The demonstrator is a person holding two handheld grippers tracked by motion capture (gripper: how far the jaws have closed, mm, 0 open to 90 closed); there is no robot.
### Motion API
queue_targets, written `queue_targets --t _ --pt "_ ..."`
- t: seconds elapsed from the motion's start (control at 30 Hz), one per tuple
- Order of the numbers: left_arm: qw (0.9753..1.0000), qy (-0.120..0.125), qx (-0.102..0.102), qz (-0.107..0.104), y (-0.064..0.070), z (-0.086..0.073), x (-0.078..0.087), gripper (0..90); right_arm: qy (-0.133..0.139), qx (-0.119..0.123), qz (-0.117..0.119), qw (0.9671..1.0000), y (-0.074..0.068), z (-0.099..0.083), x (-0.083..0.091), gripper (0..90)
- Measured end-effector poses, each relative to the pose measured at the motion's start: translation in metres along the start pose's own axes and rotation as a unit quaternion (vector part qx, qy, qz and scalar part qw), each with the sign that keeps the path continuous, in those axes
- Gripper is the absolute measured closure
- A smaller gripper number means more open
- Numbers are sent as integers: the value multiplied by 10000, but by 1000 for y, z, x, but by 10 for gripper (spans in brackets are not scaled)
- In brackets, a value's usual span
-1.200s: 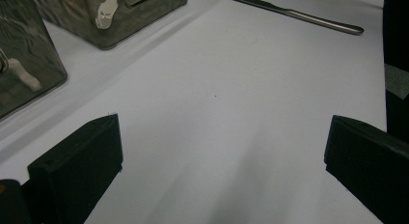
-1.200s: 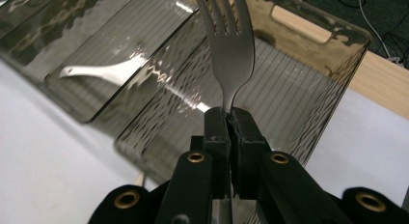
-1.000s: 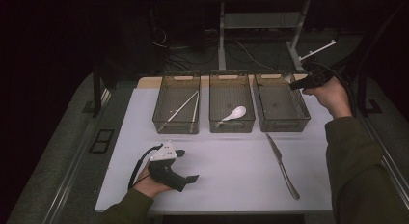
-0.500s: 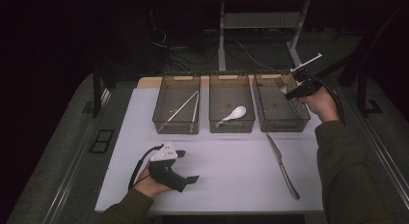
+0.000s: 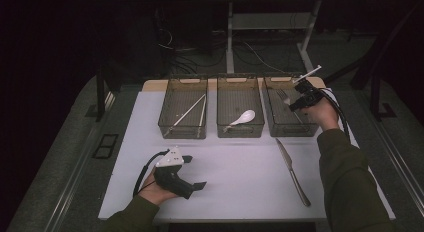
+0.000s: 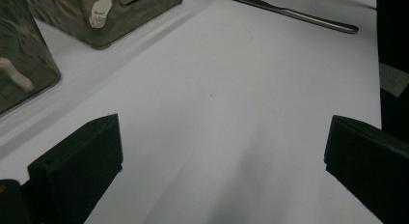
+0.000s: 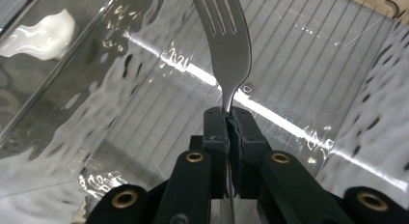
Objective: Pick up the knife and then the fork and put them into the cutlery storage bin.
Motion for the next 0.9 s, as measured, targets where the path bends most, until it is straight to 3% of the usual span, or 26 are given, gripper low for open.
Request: queue_targets --t 0.1,0.3,0.53,0.67,0.9 --pt "10000 4 -12 -4 0 0 0 0 40 -76 23 10000 0 -1 -3 814" --pt "10000 2 -17 4 0 0 0 0 290 -239 132 9992 1 1 5 624" --pt "10000 -7 -40 39 -1 0 1 0 672 -338 268 9968 0 3 31 493" --pt "10000 -8 -33 43 0 0 1 0 887 -303 407 9948 -4 0 48 480" --pt "10000 -20 -41 54 0 0 0 0 1016 -212 534 9932 -16 -18 73 458"
Point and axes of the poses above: each handheld gripper's, and its own axes: x roughly backward along the jaws, z roughly out of its top, y roughly to its right, the point moved 7 cm from there along -x, roughly forward along the jaws, and after that the axes turned 8 degrees about -z, right-handed, at the moved point
